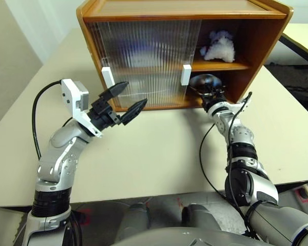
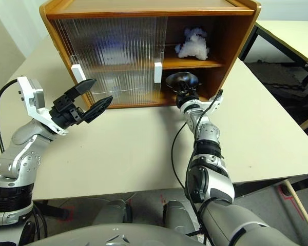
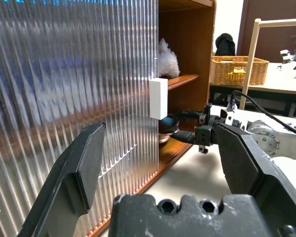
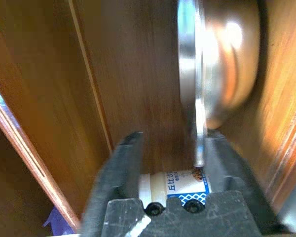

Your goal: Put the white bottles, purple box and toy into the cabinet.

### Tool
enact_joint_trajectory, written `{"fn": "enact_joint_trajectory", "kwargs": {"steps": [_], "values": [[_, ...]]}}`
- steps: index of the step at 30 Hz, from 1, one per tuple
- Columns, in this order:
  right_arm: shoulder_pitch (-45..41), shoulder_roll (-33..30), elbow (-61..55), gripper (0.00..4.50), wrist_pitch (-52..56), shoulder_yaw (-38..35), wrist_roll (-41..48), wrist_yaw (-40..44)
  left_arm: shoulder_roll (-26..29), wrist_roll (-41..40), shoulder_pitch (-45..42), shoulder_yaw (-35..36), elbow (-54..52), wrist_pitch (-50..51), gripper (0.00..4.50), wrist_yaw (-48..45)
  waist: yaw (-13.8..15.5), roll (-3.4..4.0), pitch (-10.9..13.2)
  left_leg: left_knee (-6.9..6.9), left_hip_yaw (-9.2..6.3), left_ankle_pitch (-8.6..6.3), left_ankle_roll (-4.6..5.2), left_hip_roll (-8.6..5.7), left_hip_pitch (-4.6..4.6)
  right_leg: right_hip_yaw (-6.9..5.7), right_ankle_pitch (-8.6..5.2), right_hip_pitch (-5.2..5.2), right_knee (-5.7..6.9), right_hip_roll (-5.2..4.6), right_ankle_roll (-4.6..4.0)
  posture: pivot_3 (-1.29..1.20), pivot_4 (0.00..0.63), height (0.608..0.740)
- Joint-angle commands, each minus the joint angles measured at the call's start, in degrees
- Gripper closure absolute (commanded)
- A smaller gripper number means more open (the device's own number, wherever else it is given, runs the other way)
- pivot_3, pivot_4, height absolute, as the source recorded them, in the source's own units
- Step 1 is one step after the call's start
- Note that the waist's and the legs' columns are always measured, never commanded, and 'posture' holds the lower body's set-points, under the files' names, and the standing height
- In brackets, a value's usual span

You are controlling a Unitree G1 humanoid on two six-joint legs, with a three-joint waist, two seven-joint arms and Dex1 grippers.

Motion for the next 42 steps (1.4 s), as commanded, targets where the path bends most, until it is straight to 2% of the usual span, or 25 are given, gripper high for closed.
{"fn": "enact_joint_trajectory", "kwargs": {"steps": [1, 3, 12, 23, 26, 31, 34, 37, 40, 42], "values": [[0.46, -0.52, 0.23, 0.67, -0.06, -1.14, -0.71, -0.78, -0.07, 0.05, -0.48, -0.52, -0.42, -0.05, 0.00, 0.06, 0.23, 0.00, 0.00, 0.00, 0.00, 0.00, 0.00, 0.00, 0.00, 0.00, 0.00, 0.00, 0.00, 0.00, 0.00, 0.20, 0.000, 0.740], [0.76, -0.64, -0.15, 0.02, 0.18, -1.30, -0.85, -0.92, -0.25, 0.14, -0.70, -0.73, -0.19, -0.19, 0.00, -0.01, 0.50, 0.00, 0.00, -0.01, 0.00, 0.00, 0.00, 0.00, 0.00, 0.00, 0.00, 0.00, 0.00, 0.00, 0.00, 0.20, 0.000, 0.740], [3.28, 0.02, -5.11, 0.02, 2.42, -1.48, -0.44, -3.62, -1.40, 0.65, -1.64, -1.87, 1.20, -0.94, 0.00, -0.51, 0.54, 0.00, 0.00, -0.01, 0.00, 0.00, 0.00, 0.00, -0.01, 0.00, 0.00, 0.00, -0.01, -0.01, -0.01, 0.17, 0.000, 0.740], [10.88, 4.69, -23.26, 0.02, 8.02, -0.58, 4.09, -12.18, -2.57, 0.90, -2.97, -3.22, 3.75, -2.32, 0.00, -1.76, -0.20, 0.10, 0.00, -0.02, 0.00, 0.00, 0.00, 0.01, -0.03, -0.01, -0.01, -0.04, -0.01, -0.01, -0.02, 0.13, 0.000, 0.740], [15.69, 3.54, -32.27, 0.02, 13.25, 4.88, 2.43, -11.61, -2.71, 1.04, -3.48, -3.31, 4.57, -2.66, 0.00, -2.13, -0.63, 0.12, 0.01, -0.02, -0.02, 0.00, 0.01, 0.02, -0.07, -0.05, -0.03, -0.04, -0.02, -0.02, -0.03, 0.12, 0.000, 0.740], [21.52, -4.00, -44.80, 0.02, 21.10, 14.22, -0.66, -8.46, -2.74, 1.08, -3.81, -3.35, 5.35, -3.10, 0.00, -2.57, -1.24, 0.21, 0.06, -0.01, -0.01, 0.01, 0.02, -0.02, -0.10, -0.04, -0.09, -0.04, -0.06, -0.09, 0.01, 0.11, 0.000, 0.740], [24.69, -11.74, -49.97, 0.02, 18.80, 24.31, -11.50, 0.63, -2.97, 1.22, -4.01, -3.53, 5.96, -3.50, 0.00, -2.82, -1.42, 0.20, 0.06, -0.01, -0.01, 0.01, 0.02, 0.00, -0.08, -0.04, -0.26, -0.03, -0.08, -0.03, 0.02, 0.10, 0.000, 0.740], [26.27, -19.16, -49.74, 0.02, 10.26, 34.77, -25.19, 10.79, -3.17, 1.28, -4.21, -3.68, 6.24, -3.64, 0.00, -2.89, -1.65, 0.19, 0.05, 0.01, 0.01, 0.01, 0.02, 0.00, -0.04, -0.02, -0.39, -0.02, -0.06, 0.02, 0.12, 0.09, 0.000, 0.740], [26.67, -21.09, -42.07, 0.02, -3.24, 42.21, -37.96, 17.41, -3.28, 1.27, -4.54, -3.81, 6.58, -3.71, 0.00, -3.05, -1.75, 0.14, 0.03, 0.06, 0.02, 0.02, 0.03, -0.04, -0.02, -0.01, -0.41, 0.01, -0.06, 0.03, 0.18, 0.09, 0.000, 0.740], [25.79, -20.27, -37.56, 0.02, -9.35, 44.33, -42.91, 19.19, -3.32, 1.32, -4.74, -3.80, 6.79, -3.83, 0.00, -3.09, -1.75, 0.05, 0.02, 0.08, 0.02, 0.02, 0.04, -0.06, 0.03, 0.00, -0.39, 0.07, -0.06, 0.05, 0.19, 0.10, 0.000, 0.740]]}}
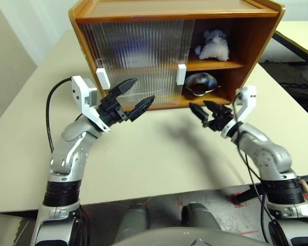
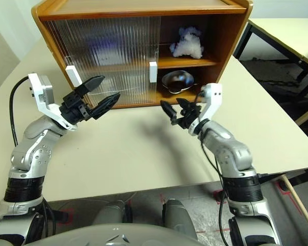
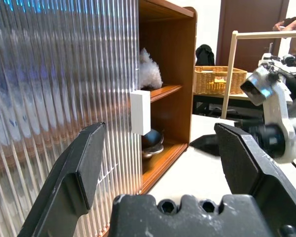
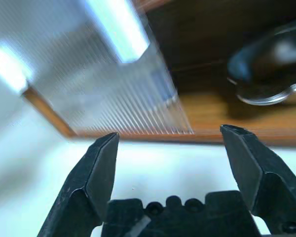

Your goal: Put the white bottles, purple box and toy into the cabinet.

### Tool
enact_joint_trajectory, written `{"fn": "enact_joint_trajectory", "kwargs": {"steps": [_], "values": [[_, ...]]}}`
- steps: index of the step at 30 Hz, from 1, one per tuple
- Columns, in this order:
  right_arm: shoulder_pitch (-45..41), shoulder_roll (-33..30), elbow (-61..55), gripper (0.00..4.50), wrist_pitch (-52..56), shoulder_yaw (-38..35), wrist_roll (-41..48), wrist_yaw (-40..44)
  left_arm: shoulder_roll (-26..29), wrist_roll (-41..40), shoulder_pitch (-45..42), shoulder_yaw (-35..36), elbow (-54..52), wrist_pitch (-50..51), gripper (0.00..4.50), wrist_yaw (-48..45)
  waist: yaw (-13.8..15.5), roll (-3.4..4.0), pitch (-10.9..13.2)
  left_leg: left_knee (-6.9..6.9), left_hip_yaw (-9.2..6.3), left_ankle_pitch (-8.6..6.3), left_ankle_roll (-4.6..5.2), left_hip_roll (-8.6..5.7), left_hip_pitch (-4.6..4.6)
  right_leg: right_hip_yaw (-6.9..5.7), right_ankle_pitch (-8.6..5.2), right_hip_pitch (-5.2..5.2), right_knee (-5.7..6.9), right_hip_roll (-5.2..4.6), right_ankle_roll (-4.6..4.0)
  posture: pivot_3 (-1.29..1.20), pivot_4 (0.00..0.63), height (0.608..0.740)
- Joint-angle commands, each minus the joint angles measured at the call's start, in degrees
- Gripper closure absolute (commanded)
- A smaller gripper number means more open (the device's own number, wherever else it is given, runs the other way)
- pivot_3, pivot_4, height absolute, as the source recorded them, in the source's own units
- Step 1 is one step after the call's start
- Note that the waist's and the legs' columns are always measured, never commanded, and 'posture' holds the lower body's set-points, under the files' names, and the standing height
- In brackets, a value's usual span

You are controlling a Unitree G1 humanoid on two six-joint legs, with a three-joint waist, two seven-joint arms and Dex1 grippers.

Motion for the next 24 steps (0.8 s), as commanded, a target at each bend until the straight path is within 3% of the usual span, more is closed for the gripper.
{"fn": "enact_joint_trajectory", "kwargs": {"steps": [1, 6, 7, 9, 19, 24], "values": [[-0.82, 1.22, 7.87, 0.02, -11.42, 4.30, -9.86, 4.21, -0.27, 0.77, -0.64, -0.73, 1.46, -0.57, 0.00, -0.59, 0.06, -0.05, 0.02, 0.01, 0.00, 0.00, 0.00, 0.00, 0.00, -0.01, 0.00, 0.01, 0.00, -0.01, 0.00, 0.10, 0.000, 0.740], [-4.07, 4.59, 12.39, 0.02, -18.99, 6.40, -17.57, 4.14, -0.19, 0.82, -0.22, -0.51, 1.43, -0.87, 0.00, -0.51, 0.10, -0.08, 0.04, 0.03, -0.01, 0.00, 0.00, 0.00, 0.00, 0.04, 0.13, 0.01, 0.02, -0.02, -0.13, 0.11, 0.000, 0.740], [-4.70, 5.25, 12.72, 0.19, -20.30, 6.88, -18.98, 4.11, -0.19, 0.84, -0.14, -0.48, 1.41, -0.94, 0.00, -0.45, 0.18, -0.08, 0.03, 0.03, -0.01, 0.00, 0.00, 0.01, -0.01, 0.04, 0.15, 0.00, 0.03, -0.02, -0.16, 0.11, 0.000, 0.740], [-6.03, 6.59, 12.99, 0.60, -22.17, 7.82, -21.36, 4.02, -0.20, 0.87, -0.03, -0.41, 1.30, -1.02, 0.00, -0.28, 0.41, -0.09, 0.03, 0.03, -0.03, 0.00, 0.00, 0.01, 0.00, 0.02, 0.15, 0.00, 0.05, -0.01, -0.16, 0.12, 0.000, 0.740], [-12.29, 11.81, 12.92, 4.47, -22.42, 8.00, -26.04, 1.94, -0.31, 1.08, 0.14, -0.17, 1.33, -1.34, 0.00, 0.03, 0.87, -0.13, 0.01, 0.03, -0.04, -0.02, -0.04, 0.02, 0.02, 0.00, 0.18, -0.02, 0.15, -0.07, -0.23, 0.12, 0.000, 0.740], [-15.41, 14.08, 15.03, 4.47, -21.72, 6.98, -27.92, -2.08, -0.45, 1.12, 0.21, -0.32, 1.32, -1.47, 0.00, 0.15, 0.84, -0.13, 0.00, 0.03, -0.04, -0.03, -0.09, 0.02, 0.06, -0.01, 0.22, -0.07, 0.32, -0.08, -0.29, 0.12, 0.000, 0.740]]}}
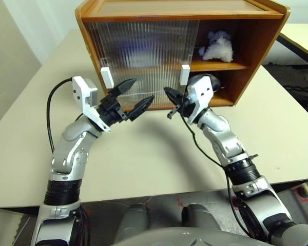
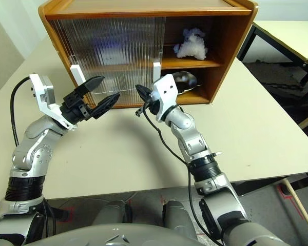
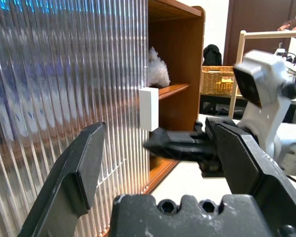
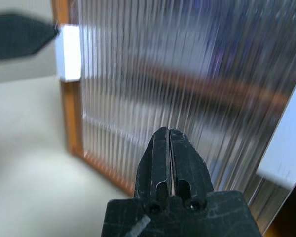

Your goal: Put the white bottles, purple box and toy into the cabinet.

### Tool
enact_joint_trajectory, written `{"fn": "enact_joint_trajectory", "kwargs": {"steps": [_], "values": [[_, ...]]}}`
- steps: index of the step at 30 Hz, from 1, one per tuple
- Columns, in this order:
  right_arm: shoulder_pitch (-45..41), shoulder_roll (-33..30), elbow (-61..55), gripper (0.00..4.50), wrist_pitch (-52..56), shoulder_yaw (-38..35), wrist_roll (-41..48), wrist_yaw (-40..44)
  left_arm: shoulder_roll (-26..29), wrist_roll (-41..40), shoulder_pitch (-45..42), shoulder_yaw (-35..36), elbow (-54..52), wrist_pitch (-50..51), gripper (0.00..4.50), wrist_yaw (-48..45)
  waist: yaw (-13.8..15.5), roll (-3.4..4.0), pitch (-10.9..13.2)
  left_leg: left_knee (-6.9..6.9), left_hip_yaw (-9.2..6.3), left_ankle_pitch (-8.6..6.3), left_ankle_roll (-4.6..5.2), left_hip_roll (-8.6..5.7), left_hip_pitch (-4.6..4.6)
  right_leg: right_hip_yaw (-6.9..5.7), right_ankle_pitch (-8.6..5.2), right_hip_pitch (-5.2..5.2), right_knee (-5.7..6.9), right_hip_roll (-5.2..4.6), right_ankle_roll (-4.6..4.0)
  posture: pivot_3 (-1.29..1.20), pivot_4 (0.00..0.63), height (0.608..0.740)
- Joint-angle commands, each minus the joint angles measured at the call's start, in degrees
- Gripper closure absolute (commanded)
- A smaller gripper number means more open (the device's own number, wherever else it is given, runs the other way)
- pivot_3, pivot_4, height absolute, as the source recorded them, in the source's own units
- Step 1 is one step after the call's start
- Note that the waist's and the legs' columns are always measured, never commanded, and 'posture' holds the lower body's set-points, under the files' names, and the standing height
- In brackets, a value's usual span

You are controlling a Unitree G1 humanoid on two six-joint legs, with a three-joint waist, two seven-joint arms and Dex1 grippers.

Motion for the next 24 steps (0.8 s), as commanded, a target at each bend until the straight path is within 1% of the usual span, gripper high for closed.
{"fn": "enact_joint_trajectory", "kwargs": {"steps": [1, 7, 12, 24], "values": [[-1.70, 1.27, 2.37, 4.47, 0.58, -1.29, -1.57, -2.87, -0.37, 0.47, 0.32, -0.35, -0.02, -0.40, 0.00, 0.01, -0.01, 0.00, 0.00, 0.00, 0.00, 0.00, 0.00, 0.00, 0.01, 0.00, 0.00, -0.01, 0.02, 0.00, -0.01, 0.12, 0.000, 0.740], [-4.48, 3.64, 6.19, 4.47, 1.61, -3.26, -3.10, -8.46, -0.51, 0.63, 0.06, -0.32, 0.08, -0.49, 0.00, 0.03, -0.06, 0.00, 0.00, -0.01, 0.00, 0.00, -0.02, 0.00, 0.01, -0.01, 0.02, -0.02, 0.05, 0.00, -0.03, 0.12, 0.000, 0.740], [-4.90, 4.42, 7.59, 4.47, 1.62, -4.72, -4.11, -11.69, -0.60, 0.76, 0.08, -0.30, 0.07, -0.56, 0.00, 0.09, -0.05, 0.00, 0.00, -0.01, -0.01, 0.00, -0.02, 0.00, -0.01, -0.03, 0.02, -0.04, 0.05, 0.00, -0.03, 0.12, 0.000, 0.740], [-2.62, 3.81, 3.83, 4.47, 3.87, -6.74, -5.04, -15.53, -1.03, 0.86, -0.17, -0.54, 0.48, -0.72, 0.00, -0.18, -0.10, -0.01, -0.01, 0.00, 0.00, 0.01, -0.01, -0.01, -0.01, -0.02, 0.03, -0.03, 0.08, -0.01, -0.03, 0.11, 0.000, 0.740]]}}
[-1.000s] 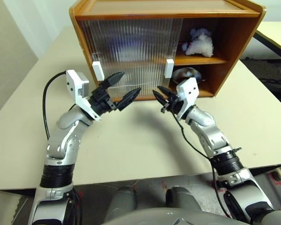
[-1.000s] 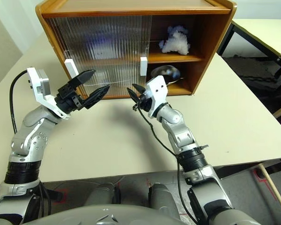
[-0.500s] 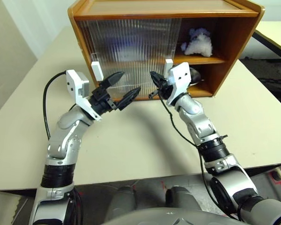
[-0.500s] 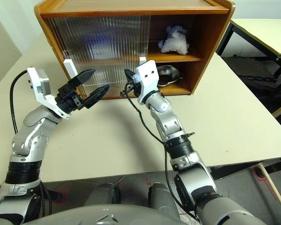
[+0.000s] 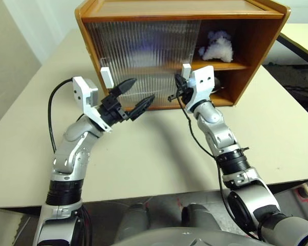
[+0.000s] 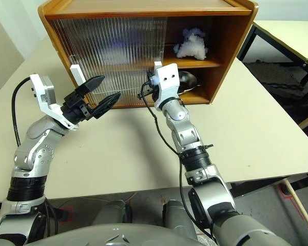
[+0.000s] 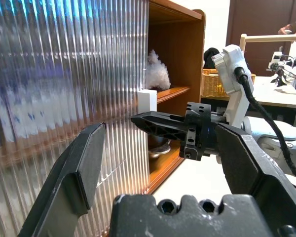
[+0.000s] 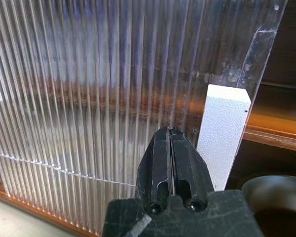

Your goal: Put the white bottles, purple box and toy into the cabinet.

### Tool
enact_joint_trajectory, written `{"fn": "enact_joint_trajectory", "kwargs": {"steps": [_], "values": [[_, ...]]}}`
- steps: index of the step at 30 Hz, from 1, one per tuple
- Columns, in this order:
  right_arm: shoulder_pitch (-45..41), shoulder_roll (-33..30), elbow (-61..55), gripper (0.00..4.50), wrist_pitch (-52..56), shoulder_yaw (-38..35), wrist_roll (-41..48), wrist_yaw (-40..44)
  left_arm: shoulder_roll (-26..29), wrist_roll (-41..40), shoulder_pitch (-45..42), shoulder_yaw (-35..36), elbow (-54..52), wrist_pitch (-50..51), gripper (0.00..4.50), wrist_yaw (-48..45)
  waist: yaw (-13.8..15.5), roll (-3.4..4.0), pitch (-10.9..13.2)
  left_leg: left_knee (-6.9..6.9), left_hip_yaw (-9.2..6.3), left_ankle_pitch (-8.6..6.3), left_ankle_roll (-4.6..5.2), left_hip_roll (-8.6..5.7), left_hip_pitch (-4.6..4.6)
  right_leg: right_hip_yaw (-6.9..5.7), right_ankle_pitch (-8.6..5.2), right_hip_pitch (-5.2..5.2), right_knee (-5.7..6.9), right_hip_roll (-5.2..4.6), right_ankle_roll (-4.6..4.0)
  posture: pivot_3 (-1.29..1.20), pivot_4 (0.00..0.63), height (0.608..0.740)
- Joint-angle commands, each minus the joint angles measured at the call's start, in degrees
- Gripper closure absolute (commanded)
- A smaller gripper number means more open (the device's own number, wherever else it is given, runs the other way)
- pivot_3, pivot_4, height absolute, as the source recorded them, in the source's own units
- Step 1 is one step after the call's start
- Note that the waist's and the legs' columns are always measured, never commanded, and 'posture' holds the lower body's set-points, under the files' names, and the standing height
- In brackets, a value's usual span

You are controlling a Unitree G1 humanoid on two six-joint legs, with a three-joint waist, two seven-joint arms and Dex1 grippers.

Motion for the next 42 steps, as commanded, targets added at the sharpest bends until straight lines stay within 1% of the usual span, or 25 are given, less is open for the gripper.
{"fn": "enact_joint_trajectory", "kwargs": {"steps": [1, 16, 25, 33, 42], "values": [[1.18, -0.49, -1.63, 4.47, 1.51, -1.92, -0.39, -1.87, -0.12, 0.64, -0.19, -0.57, 0.44, -0.37, 0.00, -0.21, -0.01, 0.00, 0.00, 0.00, 0.00, 0.00, 0.00, 0.00, 0.00, 0.00, 0.00, 0.00, 0.00, 0.00, 0.00, 0.11, 0.000, 0.740], [1.80, -1.78, -1.63, 4.47, 2.18, -4.89, -2.41, -9.02, -0.20, 0.62, -0.13, -0.63, 0.45, -0.39, 0.00, -0.38, -0.09, 0.00, 0.00, 0.00, 0.00, 0.02, 0.03, -0.01, 0.00, 0.01, 0.00, 0.00, 0.00, 0.02, 0.00, 0.10, 0.000, 0.740], [3.49, -1.50, -4.01, 4.47, 4.03, -6.12, -2.81, -13.41, -0.40, 0.62, -0.12, -0.88, 0.51, -0.44, 0.00, -0.50, -0.04, -0.01, -0.01, 0.03, 0.02, 0.03, 0.03, -0.01, 0.00, 0.03, 0.00, 0.01, -0.01, 0.00, 0.01, 0.10, 0.000, 0.740], [5.96, -1.73, -7.64, 4.47, 4.65, -5.99, -2.97, -13.58, -0.42, 0.56, -0.29, -1.08, 0.66, -0.47, 0.00, -0.49, -0.18, -0.01, -0.01, 0.01, 0.01, 0.03, 0.03, 0.00, 0.00, 0.04, -0.02, 0.01, -0.03, 0.03, 0.01, 0.09, 0.000, 0.740], [6.61, -2.99, -6.34, 4.47, 3.66, -7.79, -3.36, -15.48, -0.38, 0.50, -0.30, -1.10, 0.60, -0.32, 0.00, -0.48, -0.19, -0.01, -0.01, 0.01, 0.02, 0.04, 0.03, -0.01, -0.01, 0.04, -0.03, 0.01, -0.04, 0.03, 0.02, 0.09, 0.000, 0.740]]}}
